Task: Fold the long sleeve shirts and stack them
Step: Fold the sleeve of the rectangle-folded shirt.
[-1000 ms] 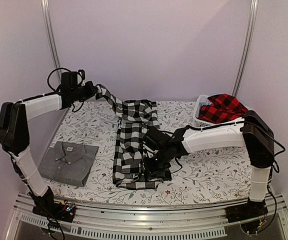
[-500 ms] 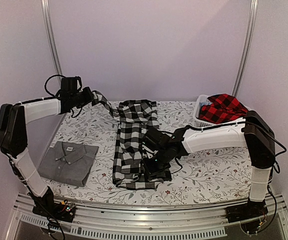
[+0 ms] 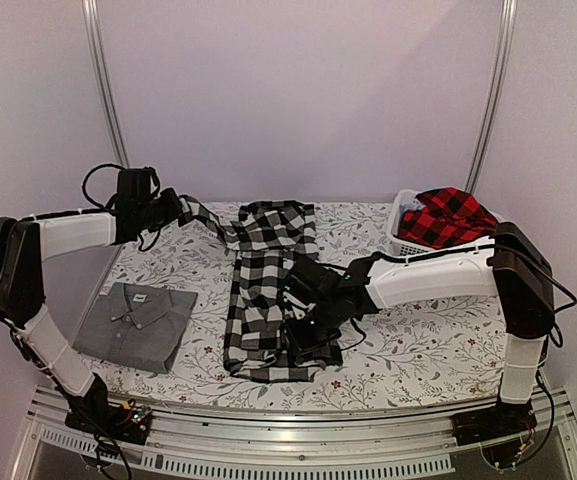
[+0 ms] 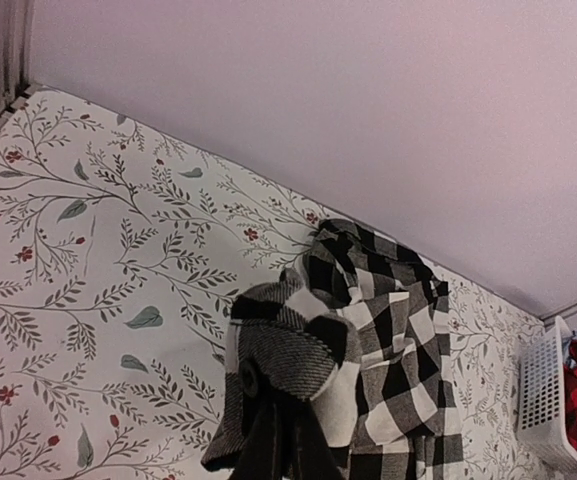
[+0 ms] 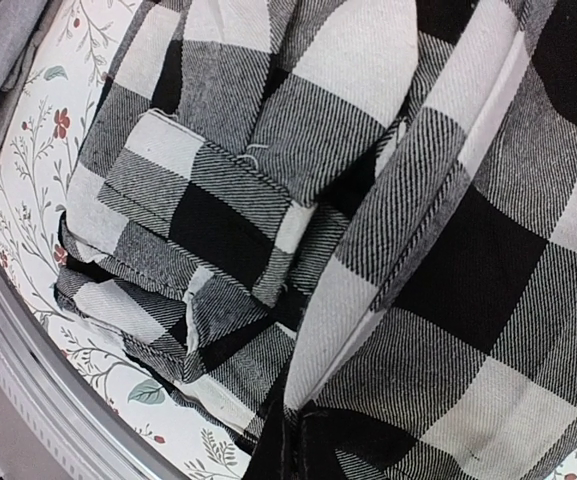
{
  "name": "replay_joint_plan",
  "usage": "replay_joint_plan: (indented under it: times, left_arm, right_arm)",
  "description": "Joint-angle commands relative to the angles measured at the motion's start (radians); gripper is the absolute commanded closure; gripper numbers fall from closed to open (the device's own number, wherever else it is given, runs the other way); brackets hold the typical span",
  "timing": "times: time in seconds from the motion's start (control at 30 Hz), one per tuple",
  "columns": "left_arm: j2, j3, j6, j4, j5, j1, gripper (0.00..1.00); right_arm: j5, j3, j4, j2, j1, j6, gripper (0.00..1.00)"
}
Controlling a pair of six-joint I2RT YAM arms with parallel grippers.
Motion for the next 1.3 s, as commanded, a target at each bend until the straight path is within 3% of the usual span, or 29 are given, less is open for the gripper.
replay_joint_plan:
  times: [0.0,0.1,0.23,0.33,0.57,0.8,0.97,1.27]
  left_arm:
    - [-0.073,-0.053,0.0,0.095,-0.035,-0.021,1.0]
    - [-0.101,-0.101,0.056,0.178,0.006,-0.03,1.0]
    - [-0.08,-0.108,0.224,0.235,0.241,-0.049,1.0]
    - [-0.034,-0.055,0.354,0.171,0.405,-0.084,1.0]
    - [0.095,0.107,0.522,-0.032,0.548,-0.206,1.0]
    - [0.279,0.32,0.678,-0.375,0.576,-0.345,1.0]
    - [0.37,0.406,0.739,-0.542,0.553,-0.417,1.0]
    - [0.363,0.423,0.772,-0.65,0.525,-0.466,1.0]
  right_arm:
    - [-0.013,-0.011,0.005,-0.034,0.01,-0.009,0.97]
    - [0.013,-0.01,0.009,-0.039,0.009,-0.007,0.79]
    - [0.068,0.007,0.011,-0.087,-0.018,-0.014,0.55]
    - [0.107,0.008,0.025,-0.127,-0.061,-0.013,0.46]
    - [0.225,-0.026,0.075,-0.238,-0.208,-0.017,0.43]
    - [0.204,-0.106,0.143,-0.294,-0.357,-0.02,0.43]
    - [0.188,-0.131,0.164,-0.294,-0.385,-0.029,0.43]
    - [0.138,-0.148,0.192,-0.274,-0.385,-0.03,0.43]
